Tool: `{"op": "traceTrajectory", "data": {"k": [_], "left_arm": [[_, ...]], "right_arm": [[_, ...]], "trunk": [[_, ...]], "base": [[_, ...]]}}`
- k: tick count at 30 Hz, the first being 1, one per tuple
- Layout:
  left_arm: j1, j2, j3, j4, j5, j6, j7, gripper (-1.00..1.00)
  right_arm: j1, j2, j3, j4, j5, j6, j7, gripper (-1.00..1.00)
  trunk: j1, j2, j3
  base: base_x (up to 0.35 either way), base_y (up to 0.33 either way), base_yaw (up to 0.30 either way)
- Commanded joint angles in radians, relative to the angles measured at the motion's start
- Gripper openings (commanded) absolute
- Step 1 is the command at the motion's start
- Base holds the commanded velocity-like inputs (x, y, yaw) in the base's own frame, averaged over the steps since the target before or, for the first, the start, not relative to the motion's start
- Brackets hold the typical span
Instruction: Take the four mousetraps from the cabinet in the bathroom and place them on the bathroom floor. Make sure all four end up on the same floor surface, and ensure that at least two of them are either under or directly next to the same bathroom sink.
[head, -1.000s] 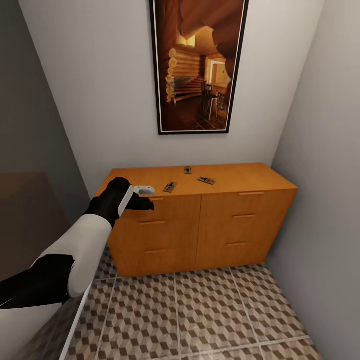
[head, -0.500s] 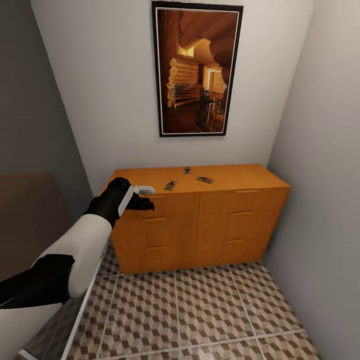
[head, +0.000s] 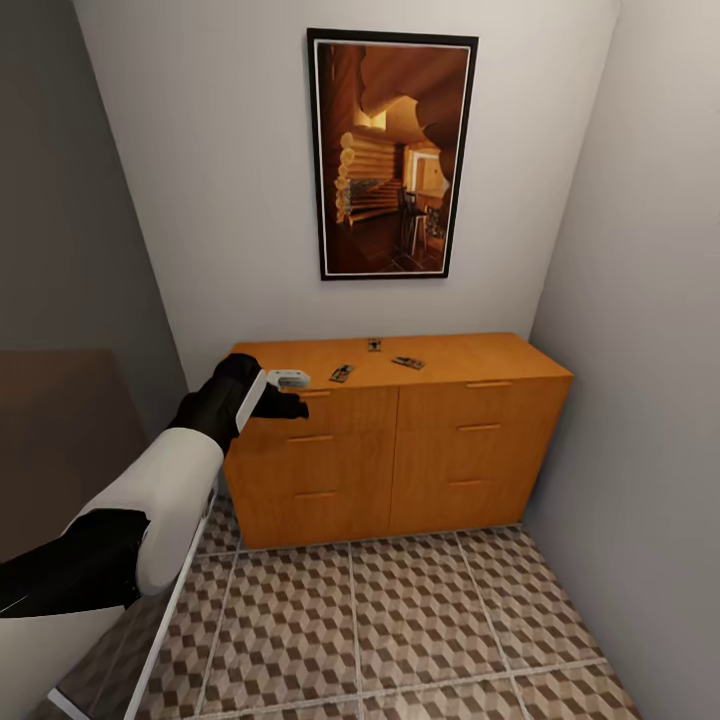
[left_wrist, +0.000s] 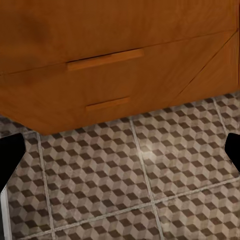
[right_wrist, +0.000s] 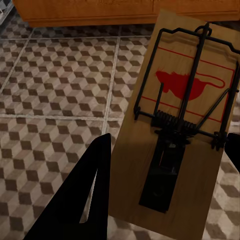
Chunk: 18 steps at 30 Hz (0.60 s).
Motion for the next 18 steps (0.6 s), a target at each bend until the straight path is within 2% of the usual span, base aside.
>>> {"op": "traceTrajectory", "data": {"k": [1, 9, 18], "left_arm": [[0.0, 0.0, -0.001, -0.011, -0.008, 0.003, -0.009, 1.0], [0.0, -0.003, 0.0, -0.063, -0.007, 0.003, -0.009, 1.0], [-0.001, -0.005, 0.001, -0.167, -0.006, 0.005, -0.009, 1.0]], "right_arm": [[0.0, 0.0, 0.003, 0.0, -0.002, -0.002, 0.002, -1.0], [0.0, 0.0, 0.003, 0.0, -0.002, -0.002, 0.002, -1.0], [0.0, 0.0, 0.003, 0.0, -0.002, -0.002, 0.002, -1.0]], "trunk": [[0.0, 0.0, 0.001], [0.0, 0.0, 0.013], [0.0, 0.0, 0.027]], "base": [[0.0, 0.0, 0.0], [0.0, 0.0, 0.0], [0.0, 0.0, 0.0]]}}
